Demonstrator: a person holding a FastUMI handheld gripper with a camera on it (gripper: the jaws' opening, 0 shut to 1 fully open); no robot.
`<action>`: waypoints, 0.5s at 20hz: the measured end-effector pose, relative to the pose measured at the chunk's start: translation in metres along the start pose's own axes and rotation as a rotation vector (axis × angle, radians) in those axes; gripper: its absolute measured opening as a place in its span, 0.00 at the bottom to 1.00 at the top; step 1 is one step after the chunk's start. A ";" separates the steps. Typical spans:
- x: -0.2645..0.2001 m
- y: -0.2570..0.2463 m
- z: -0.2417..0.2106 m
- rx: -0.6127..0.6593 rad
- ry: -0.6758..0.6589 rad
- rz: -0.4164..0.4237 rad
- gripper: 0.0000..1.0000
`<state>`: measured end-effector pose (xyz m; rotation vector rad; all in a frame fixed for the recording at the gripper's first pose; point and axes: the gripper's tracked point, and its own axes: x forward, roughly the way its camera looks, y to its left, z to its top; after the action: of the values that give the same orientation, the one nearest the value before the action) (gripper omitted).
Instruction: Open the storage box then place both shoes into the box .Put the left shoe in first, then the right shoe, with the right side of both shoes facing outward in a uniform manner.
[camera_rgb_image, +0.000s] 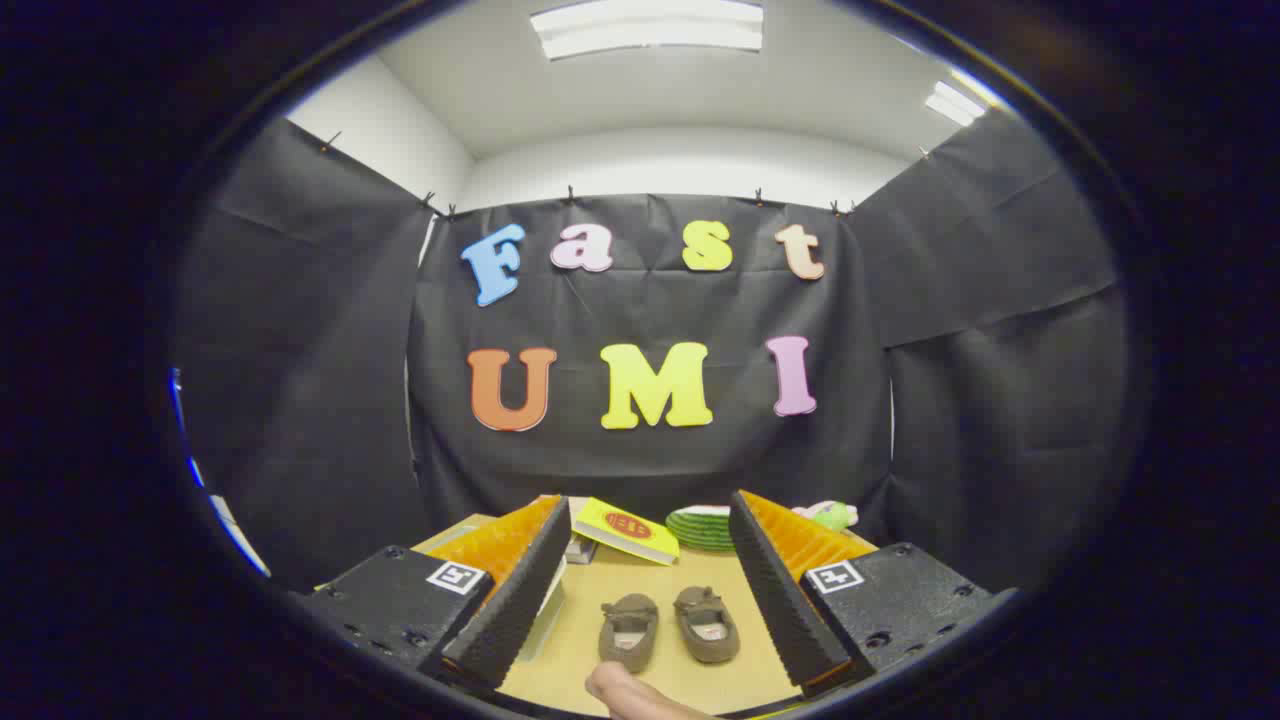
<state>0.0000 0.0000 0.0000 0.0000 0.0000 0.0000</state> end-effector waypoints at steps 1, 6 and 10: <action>-0.001 -0.002 -0.001 0.004 0.001 -0.008 1.00; 0.000 -0.004 -0.005 0.020 0.027 -0.012 1.00; 0.003 -0.008 -0.014 0.029 0.055 -0.026 1.00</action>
<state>0.0028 -0.0076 -0.0136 0.0294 0.0546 -0.0262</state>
